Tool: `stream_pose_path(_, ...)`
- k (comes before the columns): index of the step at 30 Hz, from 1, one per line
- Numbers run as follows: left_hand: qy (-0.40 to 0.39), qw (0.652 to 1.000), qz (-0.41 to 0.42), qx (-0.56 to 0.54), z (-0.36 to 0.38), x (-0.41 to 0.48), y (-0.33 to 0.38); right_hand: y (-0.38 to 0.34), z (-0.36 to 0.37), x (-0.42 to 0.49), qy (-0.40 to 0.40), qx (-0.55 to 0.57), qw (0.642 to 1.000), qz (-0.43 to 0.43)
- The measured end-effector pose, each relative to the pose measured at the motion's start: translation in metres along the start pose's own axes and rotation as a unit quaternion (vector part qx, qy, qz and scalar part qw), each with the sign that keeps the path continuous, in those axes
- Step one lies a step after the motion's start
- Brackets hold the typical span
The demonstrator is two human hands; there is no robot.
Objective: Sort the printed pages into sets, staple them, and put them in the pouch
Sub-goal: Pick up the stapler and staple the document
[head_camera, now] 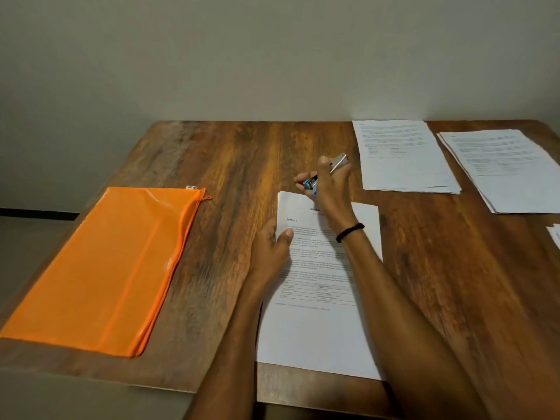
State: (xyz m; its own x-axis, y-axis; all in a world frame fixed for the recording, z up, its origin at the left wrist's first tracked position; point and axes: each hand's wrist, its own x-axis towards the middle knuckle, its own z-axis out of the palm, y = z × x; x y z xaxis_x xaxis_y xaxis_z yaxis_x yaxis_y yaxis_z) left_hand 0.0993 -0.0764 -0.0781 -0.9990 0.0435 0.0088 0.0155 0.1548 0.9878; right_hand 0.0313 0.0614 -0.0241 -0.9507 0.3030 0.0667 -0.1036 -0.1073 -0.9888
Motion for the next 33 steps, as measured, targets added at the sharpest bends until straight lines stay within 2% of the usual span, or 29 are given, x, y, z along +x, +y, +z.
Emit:
stream_pose_path(3,0.004,0.999,0.033,-0.008,0.0,-0.001,0.003,0.001,0.01,0.002,-0.013,-0.101,0.993,-0.059)
stream_pose_path(6,0.002,0.998,0.057,-0.026,-0.001,0.0,0.004,0.0,0.015,0.003,0.0,-0.139,0.986,-0.095)
stream_pose_path(9,-0.013,0.998,0.038,-0.056,-0.002,0.0,0.003,-0.003,0.016,-0.001,0.019,-0.17,0.979,-0.109)
stream_pose_path(14,-0.042,0.993,0.008,-0.113,-0.007,-0.002,0.005,-0.01,-0.004,0.01,-0.022,-0.244,0.963,-0.112)
stream_pose_path(17,-0.039,0.992,0.001,-0.121,-0.007,-0.002,0.005,-0.022,-0.012,0.013,-0.043,-0.232,0.967,-0.094)
stream_pose_path(19,-0.034,0.993,0.006,-0.114,-0.005,-0.001,0.003,-0.027,-0.01,0.012,-0.045,-0.154,0.986,-0.046)
stream_pose_path(22,-0.025,0.995,0.009,-0.1,-0.003,0.0,0.003,-0.026,-0.001,0.014,-0.011,-0.104,0.995,-0.001)
stream_pose_path(26,-0.016,0.997,0.022,-0.076,-0.003,0.001,0.003,-0.014,0.012,0.011,0.015,-0.17,0.984,-0.06)
stream_pose_path(33,-0.016,0.997,0.035,-0.06,-0.003,0.002,0.0,-0.009,0.018,0.011,0.08,-0.219,0.96,-0.152)
